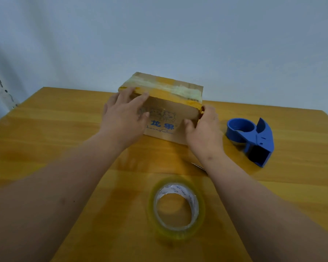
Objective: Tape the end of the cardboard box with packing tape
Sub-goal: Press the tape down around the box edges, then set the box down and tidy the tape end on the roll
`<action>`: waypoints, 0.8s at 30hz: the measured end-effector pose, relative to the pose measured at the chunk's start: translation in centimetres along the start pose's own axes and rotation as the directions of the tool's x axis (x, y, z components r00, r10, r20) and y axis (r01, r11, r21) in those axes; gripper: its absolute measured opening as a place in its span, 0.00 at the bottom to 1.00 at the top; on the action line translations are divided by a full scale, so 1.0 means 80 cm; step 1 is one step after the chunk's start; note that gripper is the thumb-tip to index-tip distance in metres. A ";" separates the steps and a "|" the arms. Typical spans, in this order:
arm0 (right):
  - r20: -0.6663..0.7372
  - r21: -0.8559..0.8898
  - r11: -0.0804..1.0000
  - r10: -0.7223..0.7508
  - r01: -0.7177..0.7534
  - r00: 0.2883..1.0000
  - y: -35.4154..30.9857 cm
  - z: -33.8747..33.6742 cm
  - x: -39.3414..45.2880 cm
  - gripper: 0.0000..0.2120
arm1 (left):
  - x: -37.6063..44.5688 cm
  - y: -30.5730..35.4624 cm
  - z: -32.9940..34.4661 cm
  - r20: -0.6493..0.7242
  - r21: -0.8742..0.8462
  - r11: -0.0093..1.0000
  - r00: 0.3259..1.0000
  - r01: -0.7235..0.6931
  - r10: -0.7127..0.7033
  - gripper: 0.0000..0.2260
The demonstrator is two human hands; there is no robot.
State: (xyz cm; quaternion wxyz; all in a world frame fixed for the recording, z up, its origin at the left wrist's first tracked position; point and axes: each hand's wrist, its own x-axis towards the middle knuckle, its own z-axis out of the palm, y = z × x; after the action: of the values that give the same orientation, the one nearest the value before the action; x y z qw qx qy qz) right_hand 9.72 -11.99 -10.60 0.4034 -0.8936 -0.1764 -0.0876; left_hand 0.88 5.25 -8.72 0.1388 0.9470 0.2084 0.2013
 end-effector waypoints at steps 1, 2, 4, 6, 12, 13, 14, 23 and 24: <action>-0.014 0.048 0.999 0.016 -0.015 1.000 0.001 0.002 0.004 0.24 | 0.003 0.001 0.001 -0.005 0.027 1.000 1.000 0.001 -0.001 0.24; -0.022 0.093 0.995 0.027 -0.025 0.999 0.003 0.004 0.009 0.25 | 0.006 0.002 0.004 -0.008 0.059 0.998 1.000 -0.008 0.009 0.25; 0.020 0.151 0.988 0.030 -0.033 0.999 0.009 0.009 0.016 0.29 | 0.014 0.005 0.012 -0.003 0.113 0.993 0.999 -0.036 0.036 0.27; 0.119 0.194 0.980 0.009 -0.032 0.993 0.015 0.014 0.020 0.34 | 0.026 0.007 0.018 0.049 0.089 0.995 0.998 -0.047 0.043 0.29; 0.214 0.030 0.999 -0.021 0.015 0.977 0.029 0.010 0.015 0.32 | 0.022 0.006 0.038 0.127 -0.011 0.994 0.986 -0.107 0.107 0.33; 0.198 0.004 1.000 -0.028 0.028 0.980 0.029 0.006 0.011 0.29 | 0.013 0.008 0.037 0.114 -0.078 0.994 0.990 -0.076 0.084 0.31; 0.181 -0.013 0.999 -0.031 0.034 0.983 0.027 0.001 0.006 0.26 | 0.003 0.009 0.036 0.096 -0.132 0.990 0.993 -0.052 0.065 0.31; 0.519 -0.321 0.947 0.182 -0.007 0.835 0.001 -0.057 -0.055 0.22 | -0.066 0.008 0.018 0.260 -0.177 0.964 0.954 0.197 -0.147 0.18; 0.560 -0.363 0.931 0.235 -0.020 0.794 -0.001 -0.064 -0.065 0.27 | -0.075 0.009 0.012 0.314 -0.211 0.950 0.936 0.232 -0.159 0.18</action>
State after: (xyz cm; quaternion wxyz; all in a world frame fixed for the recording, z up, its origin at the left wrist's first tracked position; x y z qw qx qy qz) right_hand 4.83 -17.04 -8.76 0.1727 -0.9413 -0.2144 0.1955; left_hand -3.43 1.72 -11.27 0.3033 0.9162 0.2528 0.0679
